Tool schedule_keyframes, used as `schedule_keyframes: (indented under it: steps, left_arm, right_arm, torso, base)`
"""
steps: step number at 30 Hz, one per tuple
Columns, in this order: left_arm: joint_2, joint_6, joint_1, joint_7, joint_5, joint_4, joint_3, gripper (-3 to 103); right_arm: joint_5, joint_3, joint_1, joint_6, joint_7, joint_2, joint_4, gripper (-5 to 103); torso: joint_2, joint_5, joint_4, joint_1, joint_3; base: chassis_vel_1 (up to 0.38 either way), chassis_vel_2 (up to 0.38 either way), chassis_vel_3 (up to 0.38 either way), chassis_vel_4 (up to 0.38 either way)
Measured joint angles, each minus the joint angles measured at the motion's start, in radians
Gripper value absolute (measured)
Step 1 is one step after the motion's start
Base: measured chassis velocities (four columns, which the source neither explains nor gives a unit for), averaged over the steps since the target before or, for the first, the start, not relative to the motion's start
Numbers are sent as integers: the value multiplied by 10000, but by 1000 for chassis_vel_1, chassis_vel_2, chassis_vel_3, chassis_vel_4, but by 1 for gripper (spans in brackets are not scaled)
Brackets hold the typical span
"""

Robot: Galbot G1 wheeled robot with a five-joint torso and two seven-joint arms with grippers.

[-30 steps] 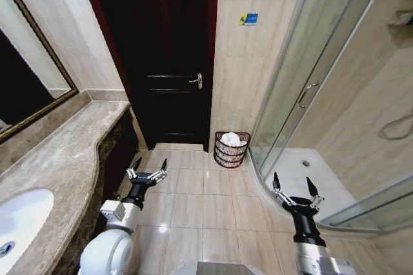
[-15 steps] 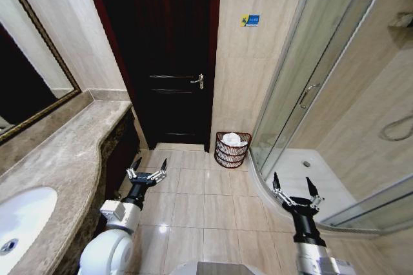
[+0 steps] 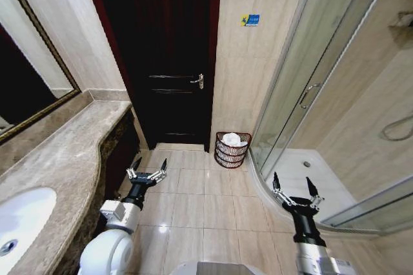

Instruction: Discard the used towel into the hamper.

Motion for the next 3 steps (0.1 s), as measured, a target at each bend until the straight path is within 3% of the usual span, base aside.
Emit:
schedule_keyframes:
  steps: [3]
  left_arm:
    - [0, 0, 0, 0, 0, 0, 0, 100]
  right_arm:
    - [0, 0, 0, 0, 0, 0, 0, 100]
  torso:
    - [0, 0, 0, 0, 0]
  base:
    - [0, 0, 0, 0]
